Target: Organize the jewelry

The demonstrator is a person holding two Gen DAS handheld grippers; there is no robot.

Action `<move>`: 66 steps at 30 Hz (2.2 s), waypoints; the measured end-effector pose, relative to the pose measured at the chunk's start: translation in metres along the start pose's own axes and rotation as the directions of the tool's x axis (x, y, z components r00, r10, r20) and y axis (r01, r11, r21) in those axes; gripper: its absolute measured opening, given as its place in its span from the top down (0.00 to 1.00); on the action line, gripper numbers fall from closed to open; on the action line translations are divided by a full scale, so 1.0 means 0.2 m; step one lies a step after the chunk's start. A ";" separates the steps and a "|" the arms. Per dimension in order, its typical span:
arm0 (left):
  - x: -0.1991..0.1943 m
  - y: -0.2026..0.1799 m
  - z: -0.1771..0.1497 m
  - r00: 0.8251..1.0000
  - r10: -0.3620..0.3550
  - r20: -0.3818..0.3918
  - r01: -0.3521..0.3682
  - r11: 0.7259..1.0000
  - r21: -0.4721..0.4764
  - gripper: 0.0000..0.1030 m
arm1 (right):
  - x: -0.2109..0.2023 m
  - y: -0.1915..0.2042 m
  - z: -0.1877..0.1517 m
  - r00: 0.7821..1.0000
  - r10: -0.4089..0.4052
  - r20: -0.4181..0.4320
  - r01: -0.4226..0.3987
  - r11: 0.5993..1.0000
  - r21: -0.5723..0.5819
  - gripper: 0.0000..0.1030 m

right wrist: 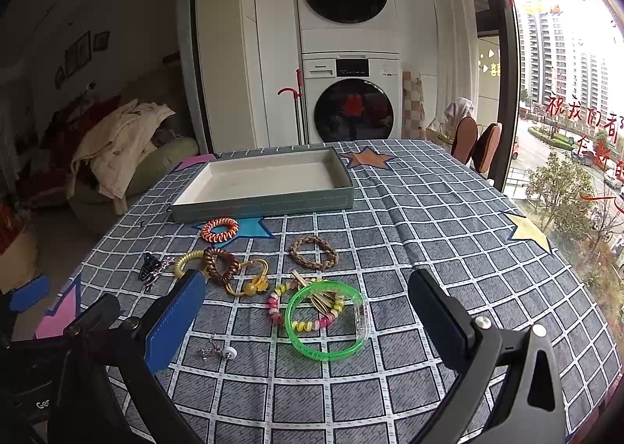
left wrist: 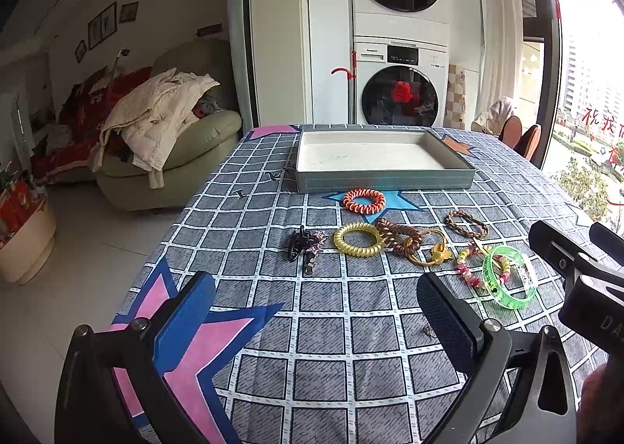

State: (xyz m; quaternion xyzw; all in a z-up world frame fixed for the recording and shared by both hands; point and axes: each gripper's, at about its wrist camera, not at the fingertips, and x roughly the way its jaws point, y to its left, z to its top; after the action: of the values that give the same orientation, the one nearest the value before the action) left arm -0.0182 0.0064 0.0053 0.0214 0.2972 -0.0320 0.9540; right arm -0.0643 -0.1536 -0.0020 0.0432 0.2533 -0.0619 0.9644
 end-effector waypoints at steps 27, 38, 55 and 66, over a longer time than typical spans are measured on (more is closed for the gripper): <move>0.00 -0.01 -0.01 1.000 0.000 -0.002 0.000 1.000 -0.001 0.00 | 0.00 0.00 0.00 1.000 0.007 -0.003 -0.007 1.000 0.011 0.00; 0.01 -0.01 -0.02 1.000 0.002 -0.014 -0.002 1.000 -0.006 0.00 | -0.01 -0.02 0.00 1.000 0.009 -0.005 -0.009 1.000 0.019 0.00; 0.02 0.00 -0.02 1.000 0.001 -0.025 -0.001 1.000 -0.009 0.00 | 0.00 -0.02 0.00 1.000 0.012 -0.009 -0.012 1.000 0.022 0.00; 0.02 0.00 -0.02 1.000 0.000 -0.025 0.000 1.000 -0.009 0.00 | 0.00 -0.02 -0.01 1.000 0.014 -0.009 -0.014 1.000 0.022 0.00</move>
State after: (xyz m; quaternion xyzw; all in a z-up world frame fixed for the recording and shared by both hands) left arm -0.0164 0.0067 -0.0004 0.0176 0.3091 -0.0302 0.9504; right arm -0.0659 -0.1582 -0.0030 0.0560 0.2568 -0.0580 0.9631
